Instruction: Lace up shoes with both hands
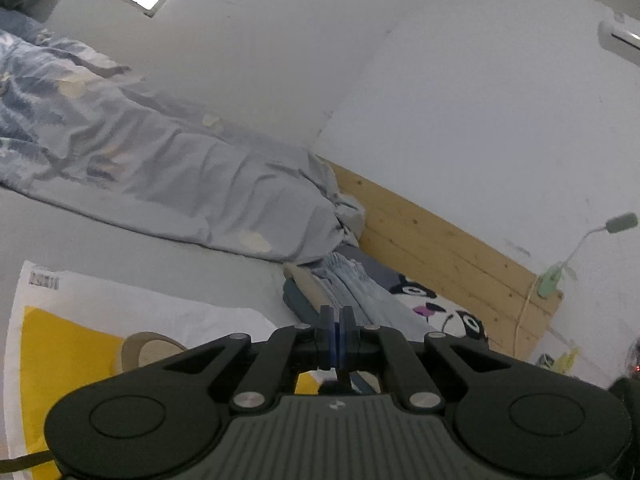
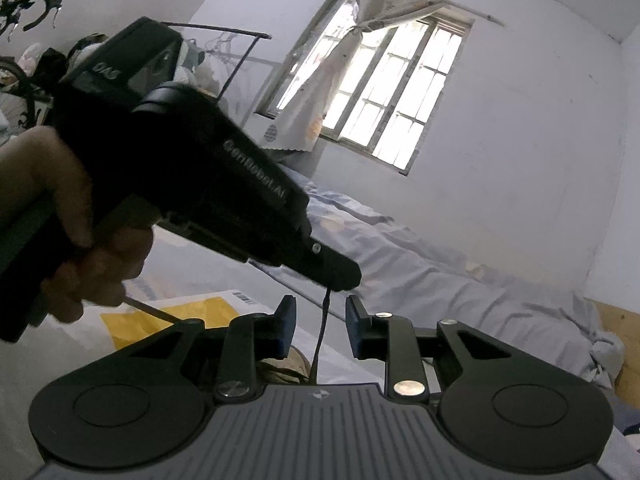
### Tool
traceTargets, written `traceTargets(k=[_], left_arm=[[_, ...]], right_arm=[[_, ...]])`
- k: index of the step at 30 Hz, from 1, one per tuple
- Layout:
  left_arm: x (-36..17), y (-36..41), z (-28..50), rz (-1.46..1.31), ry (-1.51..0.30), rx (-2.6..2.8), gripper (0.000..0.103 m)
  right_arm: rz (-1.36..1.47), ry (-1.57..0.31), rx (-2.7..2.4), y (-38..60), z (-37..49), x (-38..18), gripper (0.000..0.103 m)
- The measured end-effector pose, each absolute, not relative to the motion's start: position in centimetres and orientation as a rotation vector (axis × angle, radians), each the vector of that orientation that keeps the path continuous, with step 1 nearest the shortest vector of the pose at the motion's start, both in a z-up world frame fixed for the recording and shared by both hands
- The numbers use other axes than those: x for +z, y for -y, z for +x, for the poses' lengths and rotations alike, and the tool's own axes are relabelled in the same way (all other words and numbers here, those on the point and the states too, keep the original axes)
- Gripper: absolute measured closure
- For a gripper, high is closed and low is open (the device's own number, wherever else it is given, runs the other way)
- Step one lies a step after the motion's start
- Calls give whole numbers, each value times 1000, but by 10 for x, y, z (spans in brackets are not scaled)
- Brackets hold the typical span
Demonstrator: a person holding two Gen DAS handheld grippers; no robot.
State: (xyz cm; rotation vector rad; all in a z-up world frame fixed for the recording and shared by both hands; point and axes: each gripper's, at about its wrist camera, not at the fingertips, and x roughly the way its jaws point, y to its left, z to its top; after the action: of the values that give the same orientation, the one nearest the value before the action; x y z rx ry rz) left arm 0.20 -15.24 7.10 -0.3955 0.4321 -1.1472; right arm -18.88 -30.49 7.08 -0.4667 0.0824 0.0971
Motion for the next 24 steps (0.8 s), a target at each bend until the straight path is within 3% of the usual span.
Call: traceTargets(k=[3,11,24], left_arm=[[71,155,-2,-375,-429,-1145,103],[68,153,0,-385,-427,-1149,103],[60,170,1,-371,-422,-1155,103]], right_arm=[[-458,-86,92,306,-189,73,91],[-452,-101,85,307,-188,74,92],[-440,-122,79,308,-189,76,103]])
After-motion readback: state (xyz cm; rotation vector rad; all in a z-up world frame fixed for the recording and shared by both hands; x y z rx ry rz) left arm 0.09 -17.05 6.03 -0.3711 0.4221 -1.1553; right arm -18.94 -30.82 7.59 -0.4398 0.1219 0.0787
